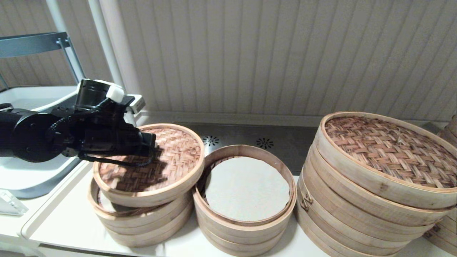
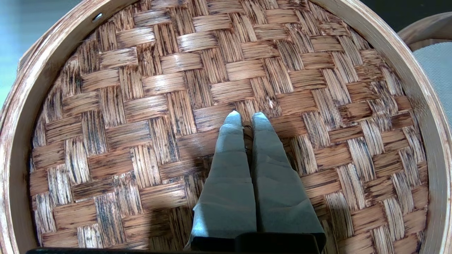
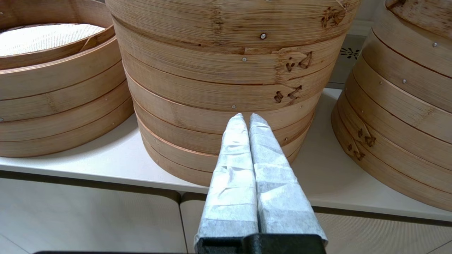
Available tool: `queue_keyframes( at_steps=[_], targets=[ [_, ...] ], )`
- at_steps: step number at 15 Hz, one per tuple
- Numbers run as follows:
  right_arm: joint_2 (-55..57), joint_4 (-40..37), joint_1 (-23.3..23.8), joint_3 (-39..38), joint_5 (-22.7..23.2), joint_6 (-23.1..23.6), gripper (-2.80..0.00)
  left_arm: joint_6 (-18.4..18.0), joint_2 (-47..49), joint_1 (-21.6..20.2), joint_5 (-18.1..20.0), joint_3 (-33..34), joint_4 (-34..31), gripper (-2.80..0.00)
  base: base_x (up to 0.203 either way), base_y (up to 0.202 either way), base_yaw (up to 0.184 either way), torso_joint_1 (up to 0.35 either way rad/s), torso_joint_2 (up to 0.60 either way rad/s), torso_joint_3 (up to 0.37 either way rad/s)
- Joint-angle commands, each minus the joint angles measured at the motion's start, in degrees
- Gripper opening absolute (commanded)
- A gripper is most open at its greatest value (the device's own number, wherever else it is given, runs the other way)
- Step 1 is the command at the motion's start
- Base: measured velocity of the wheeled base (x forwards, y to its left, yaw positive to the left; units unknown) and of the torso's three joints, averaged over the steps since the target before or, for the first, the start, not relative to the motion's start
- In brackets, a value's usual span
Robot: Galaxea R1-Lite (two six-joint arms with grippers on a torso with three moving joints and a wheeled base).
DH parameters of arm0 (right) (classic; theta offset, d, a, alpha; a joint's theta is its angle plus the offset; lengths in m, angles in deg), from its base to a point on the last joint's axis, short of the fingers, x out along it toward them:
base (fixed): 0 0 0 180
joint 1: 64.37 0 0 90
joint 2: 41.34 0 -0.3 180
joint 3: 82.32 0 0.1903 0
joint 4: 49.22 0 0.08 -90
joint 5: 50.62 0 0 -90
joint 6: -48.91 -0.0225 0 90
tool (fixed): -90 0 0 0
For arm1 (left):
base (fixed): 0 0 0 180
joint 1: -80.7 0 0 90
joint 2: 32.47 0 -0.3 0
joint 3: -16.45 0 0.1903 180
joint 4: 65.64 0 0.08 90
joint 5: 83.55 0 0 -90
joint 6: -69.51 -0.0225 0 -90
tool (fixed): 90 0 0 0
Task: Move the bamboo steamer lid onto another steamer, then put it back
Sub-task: Put the steamer
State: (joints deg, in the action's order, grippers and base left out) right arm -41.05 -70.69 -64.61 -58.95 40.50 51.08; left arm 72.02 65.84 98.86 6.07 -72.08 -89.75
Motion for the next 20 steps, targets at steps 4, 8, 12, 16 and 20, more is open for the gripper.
queue_keyframes(
  at_steps=[4,8,12,16,20],
  targets=[
    [0.0,0.0,0.0,-1.4,0.0,0.0,-2.80,-0.8,-0.8,-2.1,0.2,0.8,0.0,-2.80,0.000,0.000,0.000,0.000,0.00,0.000],
    [0.0,0.0,0.0,-1.4,0.0,0.0,-2.80,-0.8,-2.4,-2.8,2.4,2.8,-0.3,-2.80,0.000,0.000,0.000,0.000,0.00,0.000],
    [0.0,0.0,0.0,-1.4,0.0,0.0,-2.80,-0.7,-3.4,-4.0,2.5,4.5,0.0,-2.80,0.000,0.000,0.000,0.000,0.00,0.000],
    [0.0,0.0,0.0,-1.4,0.0,0.0,-2.80,-0.7,-4.0,-4.5,2.7,5.7,0.0,-2.80,0.000,0.000,0.000,0.000,0.00,0.000],
    [0.0,0.0,0.0,-1.4,0.0,0.0,-2.80,-0.6,-3.1,-5.3,4.2,6.5,0.4,-2.80,0.000,0.000,0.000,0.000,0.00,0.000]
  ],
)
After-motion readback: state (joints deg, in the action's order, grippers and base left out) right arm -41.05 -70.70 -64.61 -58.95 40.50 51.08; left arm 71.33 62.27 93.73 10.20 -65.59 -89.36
